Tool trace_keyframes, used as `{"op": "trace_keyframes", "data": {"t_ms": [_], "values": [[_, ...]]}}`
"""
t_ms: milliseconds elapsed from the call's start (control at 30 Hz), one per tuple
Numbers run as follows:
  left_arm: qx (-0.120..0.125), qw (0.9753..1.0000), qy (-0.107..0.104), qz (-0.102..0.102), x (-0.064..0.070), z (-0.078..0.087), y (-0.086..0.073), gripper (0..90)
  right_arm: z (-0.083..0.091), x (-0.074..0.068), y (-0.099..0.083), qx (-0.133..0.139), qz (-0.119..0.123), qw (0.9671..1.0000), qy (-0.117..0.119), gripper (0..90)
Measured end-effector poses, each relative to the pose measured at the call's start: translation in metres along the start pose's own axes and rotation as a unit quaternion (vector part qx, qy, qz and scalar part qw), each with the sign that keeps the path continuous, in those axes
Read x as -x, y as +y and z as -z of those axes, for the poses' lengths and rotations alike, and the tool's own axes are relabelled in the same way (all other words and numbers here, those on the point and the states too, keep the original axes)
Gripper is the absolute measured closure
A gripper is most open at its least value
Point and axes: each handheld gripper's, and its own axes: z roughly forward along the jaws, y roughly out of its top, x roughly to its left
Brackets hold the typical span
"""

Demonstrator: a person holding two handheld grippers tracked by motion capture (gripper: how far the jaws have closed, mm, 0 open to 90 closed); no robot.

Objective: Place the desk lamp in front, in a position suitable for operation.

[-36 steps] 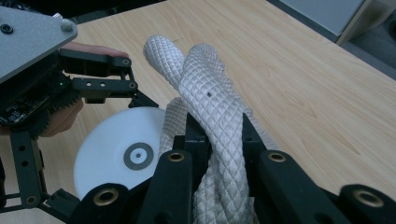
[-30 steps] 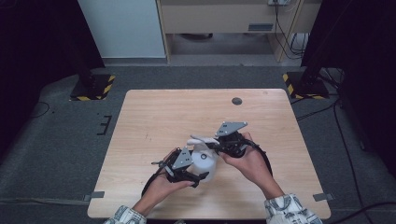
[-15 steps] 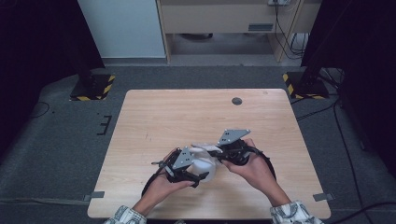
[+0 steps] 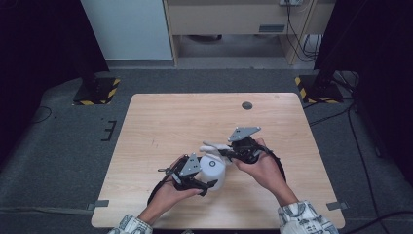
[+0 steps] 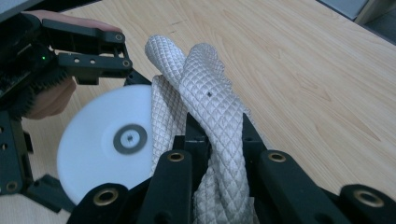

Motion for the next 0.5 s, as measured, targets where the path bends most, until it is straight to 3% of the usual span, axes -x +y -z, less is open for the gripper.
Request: {"op": "trace_keyframes", "data": {"t_ms": [233,500], "values": [[-0.002,1.0000,0.006,-0.003,0.000,0.001,0.000,8.1,-0.010,-0.017,0.010,0.000,0.020,0.9997,0.011,80.1],[-0.004,1.0000,-0.001,-0.001,0.000,-0.001,0.000,8.1,-0.001,-0.037,0.006,0.000,0.049,0.9984,0.028,80.1]]}}
